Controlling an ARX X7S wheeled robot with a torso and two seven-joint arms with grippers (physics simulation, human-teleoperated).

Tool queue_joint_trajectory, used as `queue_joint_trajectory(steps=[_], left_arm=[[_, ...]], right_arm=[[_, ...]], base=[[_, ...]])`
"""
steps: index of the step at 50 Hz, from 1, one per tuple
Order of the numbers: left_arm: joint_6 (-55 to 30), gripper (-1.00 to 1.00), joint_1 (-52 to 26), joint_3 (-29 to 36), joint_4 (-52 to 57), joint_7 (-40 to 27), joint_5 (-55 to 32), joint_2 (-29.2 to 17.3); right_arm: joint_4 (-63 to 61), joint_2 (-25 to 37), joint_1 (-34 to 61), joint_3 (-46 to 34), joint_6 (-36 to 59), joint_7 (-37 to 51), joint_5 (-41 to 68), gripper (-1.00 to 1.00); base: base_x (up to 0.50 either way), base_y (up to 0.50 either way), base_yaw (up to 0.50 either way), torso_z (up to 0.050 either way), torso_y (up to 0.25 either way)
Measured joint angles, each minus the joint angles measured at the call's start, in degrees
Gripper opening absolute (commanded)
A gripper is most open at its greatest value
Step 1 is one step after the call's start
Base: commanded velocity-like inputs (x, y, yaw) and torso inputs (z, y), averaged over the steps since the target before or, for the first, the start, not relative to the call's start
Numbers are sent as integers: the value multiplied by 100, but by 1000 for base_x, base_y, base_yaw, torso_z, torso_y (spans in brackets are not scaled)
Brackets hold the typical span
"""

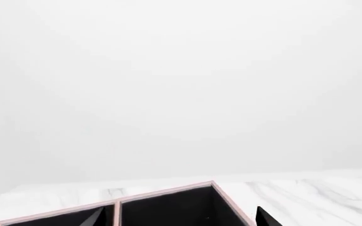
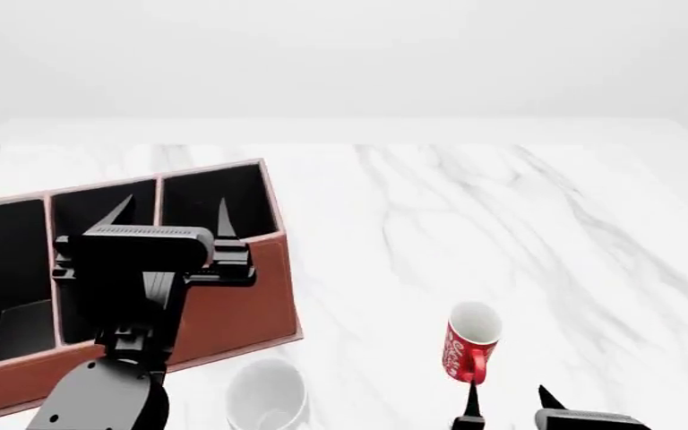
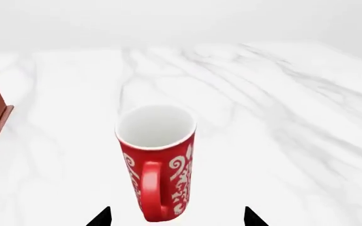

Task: Pick up the red mug and place it to the right of the caddy.

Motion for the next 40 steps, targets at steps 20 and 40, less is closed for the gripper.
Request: queue_joint_trajectory(steps=[20,40], left_arm=[[38,100,-3,36,-27,-48,-34,-40],[63,100,-1,68,-38,-96,-66,-86]], right_arm=[[224,67,374,-284,267,-87,69,100],[440,128,760,-426,428,-101,98,100]], base=[[0,0,0,0,0],[0,0,0,0,0]])
